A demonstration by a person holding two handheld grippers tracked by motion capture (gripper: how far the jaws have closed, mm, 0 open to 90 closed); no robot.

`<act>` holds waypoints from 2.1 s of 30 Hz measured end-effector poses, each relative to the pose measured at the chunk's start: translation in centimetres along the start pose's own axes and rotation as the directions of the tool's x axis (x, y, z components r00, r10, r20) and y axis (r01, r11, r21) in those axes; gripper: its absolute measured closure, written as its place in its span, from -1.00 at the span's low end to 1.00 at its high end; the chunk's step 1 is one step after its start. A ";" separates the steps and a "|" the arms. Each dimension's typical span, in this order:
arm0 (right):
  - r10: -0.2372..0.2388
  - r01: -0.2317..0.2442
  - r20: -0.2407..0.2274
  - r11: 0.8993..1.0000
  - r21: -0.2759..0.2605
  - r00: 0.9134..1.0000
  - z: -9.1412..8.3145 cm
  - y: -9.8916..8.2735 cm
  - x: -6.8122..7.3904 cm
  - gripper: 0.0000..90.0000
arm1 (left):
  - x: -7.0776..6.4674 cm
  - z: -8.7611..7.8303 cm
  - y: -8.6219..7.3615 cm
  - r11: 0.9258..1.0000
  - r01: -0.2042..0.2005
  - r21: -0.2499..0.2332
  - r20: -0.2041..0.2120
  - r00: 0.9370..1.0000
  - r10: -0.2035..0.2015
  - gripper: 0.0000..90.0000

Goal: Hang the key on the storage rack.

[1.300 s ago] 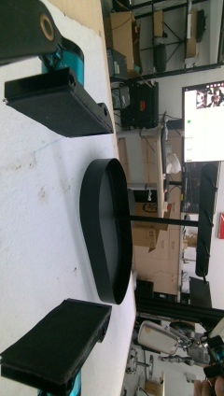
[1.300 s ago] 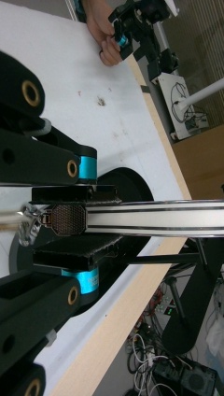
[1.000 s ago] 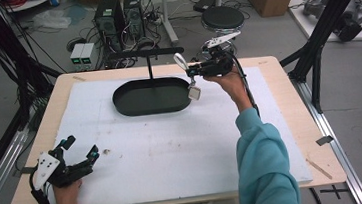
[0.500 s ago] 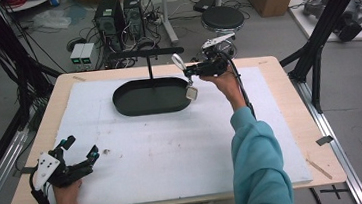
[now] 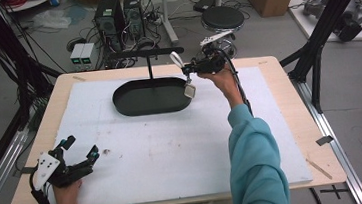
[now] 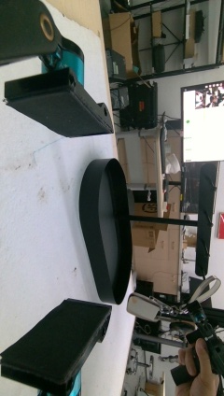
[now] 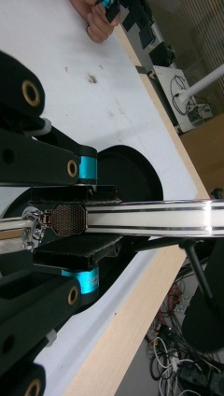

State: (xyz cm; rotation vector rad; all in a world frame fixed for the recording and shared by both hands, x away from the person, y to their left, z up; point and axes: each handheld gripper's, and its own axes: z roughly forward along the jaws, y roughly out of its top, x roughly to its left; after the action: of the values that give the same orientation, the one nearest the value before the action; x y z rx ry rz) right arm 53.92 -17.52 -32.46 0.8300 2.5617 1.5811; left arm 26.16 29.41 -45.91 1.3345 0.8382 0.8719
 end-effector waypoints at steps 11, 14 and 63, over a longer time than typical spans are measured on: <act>0.049 -0.048 0.011 0.999 -0.021 0.999 -0.1 -0.4 -1.0 0.67 | 0.0 0.0 0.0 1.000 0.001 0.001 0.000 1.000 -0.001 -0.73; 0.055 -0.055 0.016 0.998 -0.023 0.998 0.0 -0.5 -1.2 0.67 | 0.0 0.0 0.0 1.000 0.000 0.001 0.000 1.000 0.000 -0.73; 0.100 -0.094 0.155 0.994 -0.050 0.983 1.2 -0.9 -1.5 0.57 | -0.1 0.0 0.0 1.000 -0.005 0.000 -0.002 1.000 0.005 -0.73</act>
State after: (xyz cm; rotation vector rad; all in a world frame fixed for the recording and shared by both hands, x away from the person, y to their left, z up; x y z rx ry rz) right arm 55.16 -17.55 -34.20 1.0456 2.4050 1.5199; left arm 26.10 29.35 -45.92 1.3361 0.8364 0.8774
